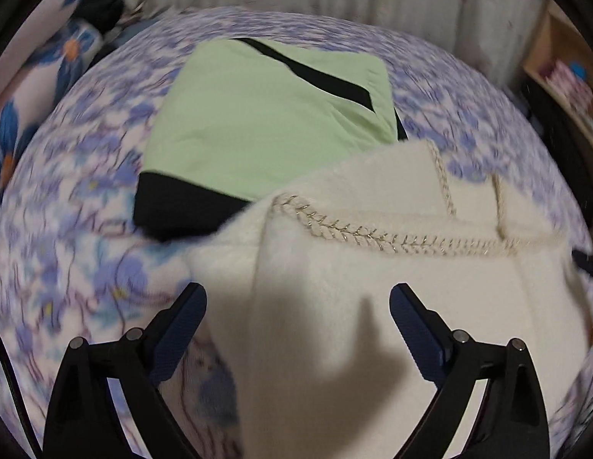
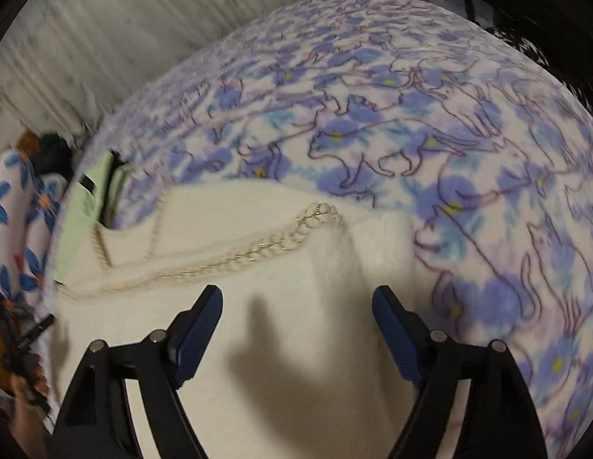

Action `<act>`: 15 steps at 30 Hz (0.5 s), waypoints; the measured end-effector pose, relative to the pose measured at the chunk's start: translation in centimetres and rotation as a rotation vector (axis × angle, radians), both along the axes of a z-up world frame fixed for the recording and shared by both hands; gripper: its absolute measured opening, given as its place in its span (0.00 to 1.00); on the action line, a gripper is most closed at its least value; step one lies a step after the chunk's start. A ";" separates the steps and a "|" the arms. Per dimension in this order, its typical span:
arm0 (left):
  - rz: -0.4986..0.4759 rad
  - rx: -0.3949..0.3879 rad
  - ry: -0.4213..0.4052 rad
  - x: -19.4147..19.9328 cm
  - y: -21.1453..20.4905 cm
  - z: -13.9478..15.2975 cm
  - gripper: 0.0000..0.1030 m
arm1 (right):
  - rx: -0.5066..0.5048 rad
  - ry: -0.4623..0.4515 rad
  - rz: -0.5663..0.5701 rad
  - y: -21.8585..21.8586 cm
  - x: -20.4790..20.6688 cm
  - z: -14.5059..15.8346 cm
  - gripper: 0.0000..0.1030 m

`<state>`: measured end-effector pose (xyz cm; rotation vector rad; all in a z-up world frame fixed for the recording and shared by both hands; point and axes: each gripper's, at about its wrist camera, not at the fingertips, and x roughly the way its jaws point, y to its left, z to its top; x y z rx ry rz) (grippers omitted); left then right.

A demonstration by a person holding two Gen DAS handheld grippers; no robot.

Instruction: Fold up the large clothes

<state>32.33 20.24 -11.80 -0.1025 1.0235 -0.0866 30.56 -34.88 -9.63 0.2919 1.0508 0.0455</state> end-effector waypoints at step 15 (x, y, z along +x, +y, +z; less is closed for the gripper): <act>0.002 0.121 -0.134 0.4 -1.5 2.3 0.06 | -0.210 -0.175 -0.010 2.2 -0.7 2.8 0.07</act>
